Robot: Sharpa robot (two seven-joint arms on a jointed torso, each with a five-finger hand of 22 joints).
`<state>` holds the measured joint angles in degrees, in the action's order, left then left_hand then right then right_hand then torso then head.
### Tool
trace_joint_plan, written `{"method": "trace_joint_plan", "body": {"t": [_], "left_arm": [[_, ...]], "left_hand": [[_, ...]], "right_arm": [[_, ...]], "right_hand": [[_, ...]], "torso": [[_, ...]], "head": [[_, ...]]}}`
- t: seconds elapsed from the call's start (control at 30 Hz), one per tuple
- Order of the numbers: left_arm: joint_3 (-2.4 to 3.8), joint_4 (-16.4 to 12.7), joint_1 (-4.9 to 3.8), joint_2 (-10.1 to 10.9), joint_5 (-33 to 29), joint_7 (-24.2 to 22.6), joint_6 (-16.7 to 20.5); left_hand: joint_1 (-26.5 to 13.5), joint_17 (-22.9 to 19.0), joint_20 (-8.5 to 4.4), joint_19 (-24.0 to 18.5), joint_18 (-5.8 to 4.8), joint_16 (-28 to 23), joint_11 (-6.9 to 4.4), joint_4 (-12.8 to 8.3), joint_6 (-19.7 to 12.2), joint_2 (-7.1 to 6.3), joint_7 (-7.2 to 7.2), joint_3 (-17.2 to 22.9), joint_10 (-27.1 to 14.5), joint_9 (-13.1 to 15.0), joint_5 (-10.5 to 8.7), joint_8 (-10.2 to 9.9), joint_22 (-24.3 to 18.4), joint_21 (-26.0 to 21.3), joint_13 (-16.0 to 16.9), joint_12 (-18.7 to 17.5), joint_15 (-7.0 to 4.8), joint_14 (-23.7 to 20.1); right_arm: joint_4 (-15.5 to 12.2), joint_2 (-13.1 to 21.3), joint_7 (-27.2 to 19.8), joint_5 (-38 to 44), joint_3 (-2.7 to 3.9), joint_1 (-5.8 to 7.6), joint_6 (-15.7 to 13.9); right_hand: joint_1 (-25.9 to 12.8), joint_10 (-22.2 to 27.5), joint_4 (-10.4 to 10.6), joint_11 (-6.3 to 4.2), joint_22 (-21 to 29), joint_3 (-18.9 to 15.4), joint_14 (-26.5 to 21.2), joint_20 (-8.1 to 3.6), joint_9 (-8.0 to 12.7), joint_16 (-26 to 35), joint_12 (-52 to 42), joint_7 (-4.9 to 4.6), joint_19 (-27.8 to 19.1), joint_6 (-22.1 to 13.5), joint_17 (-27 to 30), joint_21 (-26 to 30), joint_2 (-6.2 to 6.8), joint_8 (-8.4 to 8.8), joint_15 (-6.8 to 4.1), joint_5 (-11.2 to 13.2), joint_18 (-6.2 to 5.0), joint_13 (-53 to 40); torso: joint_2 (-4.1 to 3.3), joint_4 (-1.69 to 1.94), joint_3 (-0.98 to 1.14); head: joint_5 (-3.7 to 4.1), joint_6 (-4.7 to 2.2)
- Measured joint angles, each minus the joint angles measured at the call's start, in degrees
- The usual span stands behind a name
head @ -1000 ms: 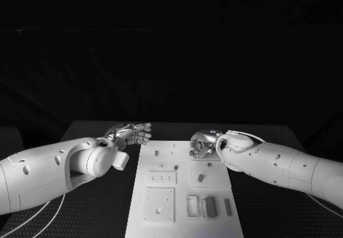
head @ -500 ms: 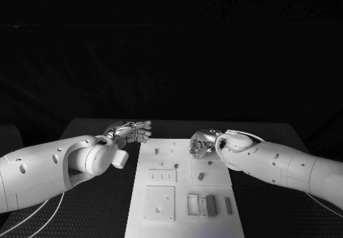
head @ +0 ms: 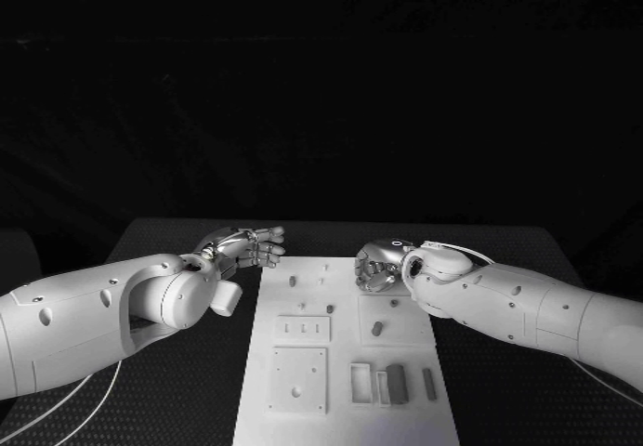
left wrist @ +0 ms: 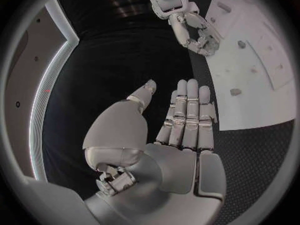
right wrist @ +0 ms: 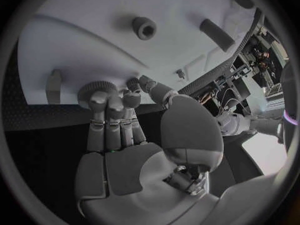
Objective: Assemble the parts on the task board
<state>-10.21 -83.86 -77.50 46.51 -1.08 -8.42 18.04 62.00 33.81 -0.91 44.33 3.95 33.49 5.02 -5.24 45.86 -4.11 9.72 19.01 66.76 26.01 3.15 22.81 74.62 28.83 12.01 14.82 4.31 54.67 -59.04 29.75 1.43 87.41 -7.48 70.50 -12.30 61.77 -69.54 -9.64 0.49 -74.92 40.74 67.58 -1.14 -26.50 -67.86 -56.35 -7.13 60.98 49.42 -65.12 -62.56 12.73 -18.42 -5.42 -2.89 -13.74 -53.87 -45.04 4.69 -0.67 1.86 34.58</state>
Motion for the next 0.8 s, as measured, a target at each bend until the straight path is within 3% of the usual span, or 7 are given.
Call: {"method": "trace_joint_plan", "body": {"t": [0.37,0.63,0.8], "left_arm": [[0.00,0.18,0.00,0.05,0.03,0.07,-0.04],[0.00,0.34,0.00,0.12,0.05,0.12,-0.07],[0.00,0.37,0.00,0.14,0.06,0.14,-0.08]], "left_hand": [[0.00,-0.01,0.00,0.00,-0.01,0.00,0.00,0.00,0.00,0.00,0.00,0.00,0.00,0.00,0.00,0.00,0.00,0.00,-0.01,0.00,0.00,0.00],[0.00,0.02,0.00,0.00,-0.02,0.00,0.00,0.00,0.00,0.00,0.00,0.00,0.00,0.00,0.00,0.00,0.01,0.00,0.04,0.00,0.00,0.00],[0.00,0.04,0.00,0.00,-0.02,0.00,0.00,0.00,0.00,0.00,0.00,0.00,0.00,0.00,0.00,0.00,-0.02,0.00,0.04,0.00,0.00,0.00]], "right_arm": [[-0.20,0.27,-0.21,-0.02,0.01,0.00,-0.41],[-0.70,0.52,-0.26,0.06,0.00,-0.05,-0.57],[-0.74,0.55,-0.27,0.22,0.00,-0.06,-0.91]], "right_hand": [[1.12,-0.09,-0.66,-0.09,0.00,2.07,0.21,-0.43,0.02,-0.43,-0.85,0.16,0.02,1.22,-0.07,-0.88,-1.12,0.19,-0.21,0.00,0.03,0.00],[1.41,-0.85,-1.67,-0.84,0.00,3.40,0.61,-0.44,-0.53,-0.92,-1.39,1.21,0.00,4.76,-0.06,-1.79,-2.21,-1.53,-0.42,0.00,0.08,0.42],[0.96,-1.33,-1.77,-1.31,0.00,3.49,0.59,-0.65,-0.79,-1.05,-1.39,2.39,-0.20,6.18,0.08,-2.05,-2.66,-2.29,-1.03,0.00,0.09,0.88]], "torso": [[-0.12,0.02,0.03],[-0.19,-0.02,0.12],[-0.23,-0.02,0.11]], "head": [[-0.01,0.24],[-0.03,0.11],[0.03,-0.04]]}}
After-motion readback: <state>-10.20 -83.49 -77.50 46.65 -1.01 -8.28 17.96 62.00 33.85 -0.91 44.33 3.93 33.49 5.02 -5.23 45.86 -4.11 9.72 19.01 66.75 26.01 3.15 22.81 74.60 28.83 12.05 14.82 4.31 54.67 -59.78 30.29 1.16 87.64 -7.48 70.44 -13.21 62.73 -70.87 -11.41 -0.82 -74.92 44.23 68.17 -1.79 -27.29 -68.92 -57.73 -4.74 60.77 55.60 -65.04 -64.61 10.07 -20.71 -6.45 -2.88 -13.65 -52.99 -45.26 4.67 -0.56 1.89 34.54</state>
